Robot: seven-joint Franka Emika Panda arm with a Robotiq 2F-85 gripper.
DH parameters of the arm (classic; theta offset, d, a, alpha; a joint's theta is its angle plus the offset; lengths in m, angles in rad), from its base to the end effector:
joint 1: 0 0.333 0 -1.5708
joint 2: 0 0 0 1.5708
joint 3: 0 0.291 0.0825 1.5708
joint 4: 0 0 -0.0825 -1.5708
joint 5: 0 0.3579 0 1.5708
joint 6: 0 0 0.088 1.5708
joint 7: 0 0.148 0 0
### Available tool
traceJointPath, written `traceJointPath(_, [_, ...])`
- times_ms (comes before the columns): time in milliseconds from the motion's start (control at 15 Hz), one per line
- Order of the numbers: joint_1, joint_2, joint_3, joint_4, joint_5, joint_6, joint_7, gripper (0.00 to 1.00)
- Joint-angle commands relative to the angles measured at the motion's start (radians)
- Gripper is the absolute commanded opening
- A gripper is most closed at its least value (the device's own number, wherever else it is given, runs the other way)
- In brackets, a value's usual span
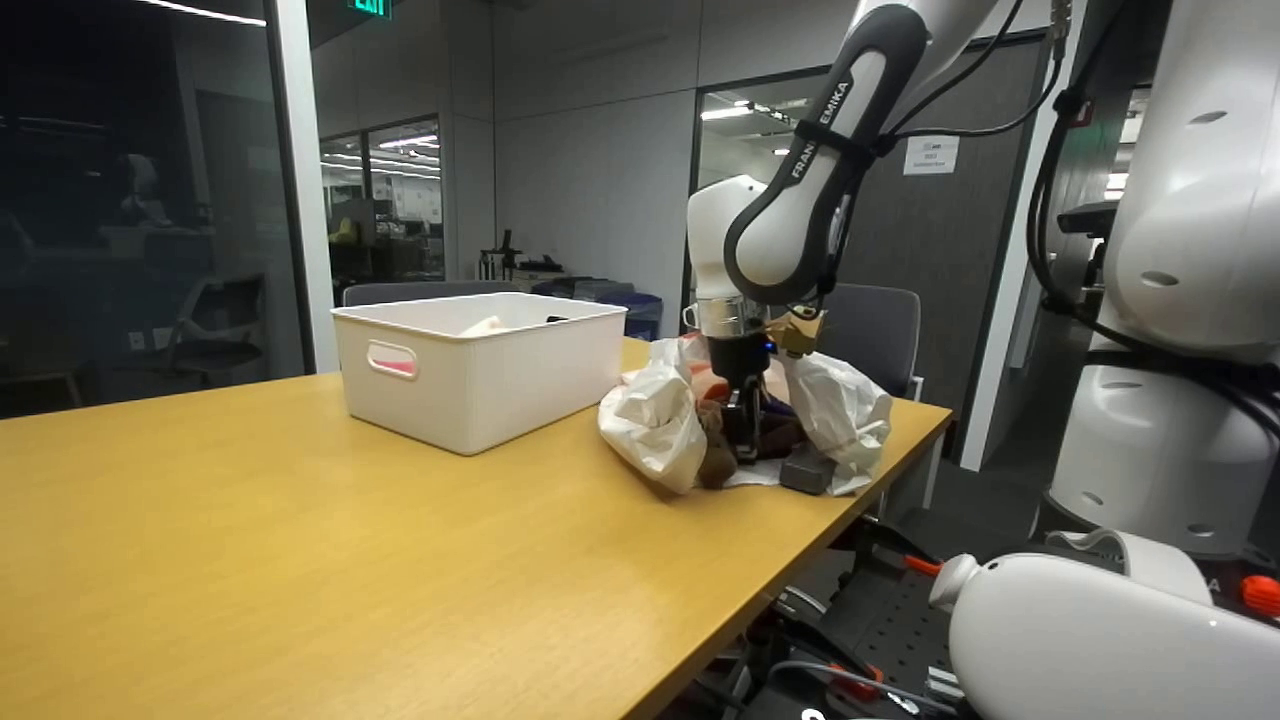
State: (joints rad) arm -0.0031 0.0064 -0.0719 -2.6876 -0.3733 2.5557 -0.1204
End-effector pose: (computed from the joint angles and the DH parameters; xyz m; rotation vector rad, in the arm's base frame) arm 0.3796 -0.0317 0.1781 2.9119 0.5474 -0.2283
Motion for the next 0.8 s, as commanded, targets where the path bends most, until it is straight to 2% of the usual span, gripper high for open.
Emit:
traceJointPath(0, [-0.010, 0.016, 0.016, 0.023, -0.021, -0.019, 0.049, 0.21])
traceJointPath(200, [-0.010, -0.008, 0.018, 0.021, -0.034, -0.042, 0.070, 0.01])
traceJointPath(533, [-0.020, -0.184, 0.015, -0.038, 0.008, -0.169, 0.032, 0.00])
traceJointPath(733, [-0.009, -0.319, 0.002, -0.068, 0.115, -0.327, -0.128, 0.00])
